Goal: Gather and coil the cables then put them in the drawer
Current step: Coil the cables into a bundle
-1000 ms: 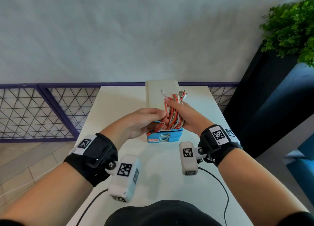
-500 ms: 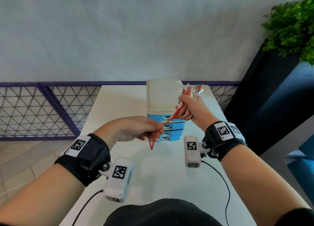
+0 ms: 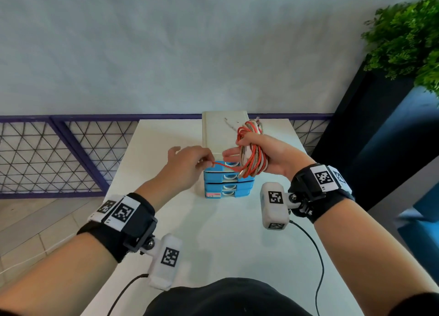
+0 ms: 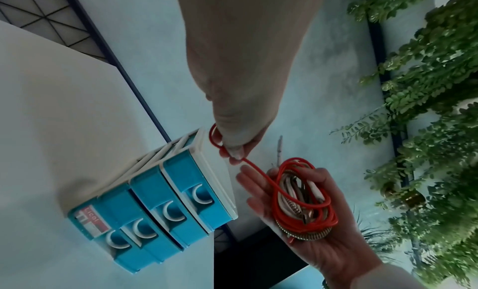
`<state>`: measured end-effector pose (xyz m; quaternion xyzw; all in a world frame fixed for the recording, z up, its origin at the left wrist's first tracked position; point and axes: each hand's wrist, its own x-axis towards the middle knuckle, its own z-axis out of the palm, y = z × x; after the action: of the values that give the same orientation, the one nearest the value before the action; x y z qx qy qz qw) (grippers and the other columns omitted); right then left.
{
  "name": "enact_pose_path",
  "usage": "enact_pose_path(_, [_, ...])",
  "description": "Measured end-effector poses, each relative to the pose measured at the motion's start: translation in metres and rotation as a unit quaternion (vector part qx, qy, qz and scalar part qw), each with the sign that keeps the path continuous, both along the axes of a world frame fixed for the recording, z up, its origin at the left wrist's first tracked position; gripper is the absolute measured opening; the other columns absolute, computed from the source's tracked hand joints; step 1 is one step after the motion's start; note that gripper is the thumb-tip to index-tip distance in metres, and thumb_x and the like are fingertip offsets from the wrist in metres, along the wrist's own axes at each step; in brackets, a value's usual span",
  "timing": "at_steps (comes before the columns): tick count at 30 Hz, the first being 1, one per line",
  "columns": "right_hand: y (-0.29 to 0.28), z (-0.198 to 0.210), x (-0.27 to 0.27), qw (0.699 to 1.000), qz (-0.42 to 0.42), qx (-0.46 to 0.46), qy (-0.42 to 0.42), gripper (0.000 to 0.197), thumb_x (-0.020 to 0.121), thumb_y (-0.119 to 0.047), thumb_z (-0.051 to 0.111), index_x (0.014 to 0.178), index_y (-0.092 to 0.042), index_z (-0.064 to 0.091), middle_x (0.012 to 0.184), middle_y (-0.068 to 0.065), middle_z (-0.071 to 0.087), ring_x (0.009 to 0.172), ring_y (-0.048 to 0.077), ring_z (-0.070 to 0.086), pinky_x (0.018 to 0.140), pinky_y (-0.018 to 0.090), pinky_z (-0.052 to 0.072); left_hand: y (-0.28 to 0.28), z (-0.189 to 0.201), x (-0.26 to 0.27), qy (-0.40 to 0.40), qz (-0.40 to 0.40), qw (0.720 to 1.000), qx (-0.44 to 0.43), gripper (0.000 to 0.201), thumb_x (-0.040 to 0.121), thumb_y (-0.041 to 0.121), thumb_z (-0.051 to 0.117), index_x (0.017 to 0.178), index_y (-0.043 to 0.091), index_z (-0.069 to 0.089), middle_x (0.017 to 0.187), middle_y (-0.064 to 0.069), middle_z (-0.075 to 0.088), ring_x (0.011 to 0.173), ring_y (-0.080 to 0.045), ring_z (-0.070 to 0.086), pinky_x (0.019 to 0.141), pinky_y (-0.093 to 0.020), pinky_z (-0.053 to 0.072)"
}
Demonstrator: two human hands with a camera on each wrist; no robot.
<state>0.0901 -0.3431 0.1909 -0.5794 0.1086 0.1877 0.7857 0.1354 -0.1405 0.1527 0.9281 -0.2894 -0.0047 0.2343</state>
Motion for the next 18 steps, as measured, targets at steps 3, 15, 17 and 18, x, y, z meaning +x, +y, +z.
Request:
enact_pose_path(3, [0.007,-0.001,-0.002,0.995,0.079,-0.030,0.050,0.023,0.091,-0.012,0.051,0.110,0.000,0.048,0.117,0.028,0.062,0.105,0.035,0.064,0.091,0.048,0.052,-0.001,0.002,0.001,-0.076,-0.061,0.995,-0.018,0.013,0.090,0.016,0.053,0.090,0.022,0.064,0.087,0.005,0.062,0.092,-0.021,0.056,0.084,-0.038,0.041])
enact_pose_path(15, [0.004,-0.011,-0.002,0.985,0.015,-0.171,-0.035,0.007,0.086,-0.011,0.059,0.081,-0.007,0.057,0.066,0.005,0.061,0.057,0.014,0.061,0.062,0.027,0.056,0.014,0.003,0.010,0.140,0.099,0.958,-0.230,0.018,0.093,0.017,0.051,0.088,0.010,0.067,0.084,-0.008,0.072,0.064,-0.019,0.070,0.064,-0.034,0.059])
enact_pose_path(17, [0.007,-0.017,0.002,0.984,-0.027,-0.167,-0.048,0.008,0.086,-0.014,0.061,0.086,-0.008,0.056,0.068,0.006,0.062,0.060,0.016,0.062,0.064,0.028,0.057,0.006,0.007,0.003,0.198,0.131,0.912,-0.335,0.013,0.092,0.012,0.054,0.089,0.010,0.067,0.086,-0.011,0.073,0.069,-0.021,0.070,0.065,-0.031,0.059])
enact_pose_path(18, [0.009,-0.020,0.003,0.984,-0.050,-0.164,-0.051,0.011,0.087,-0.016,0.063,0.089,-0.008,0.056,0.070,0.006,0.062,0.062,0.017,0.064,0.067,0.030,0.057,0.001,0.010,0.000,0.222,0.139,0.886,-0.382,0.011,0.090,0.010,0.056,0.092,0.008,0.067,0.089,-0.011,0.073,0.075,-0.021,0.070,0.068,-0.031,0.058])
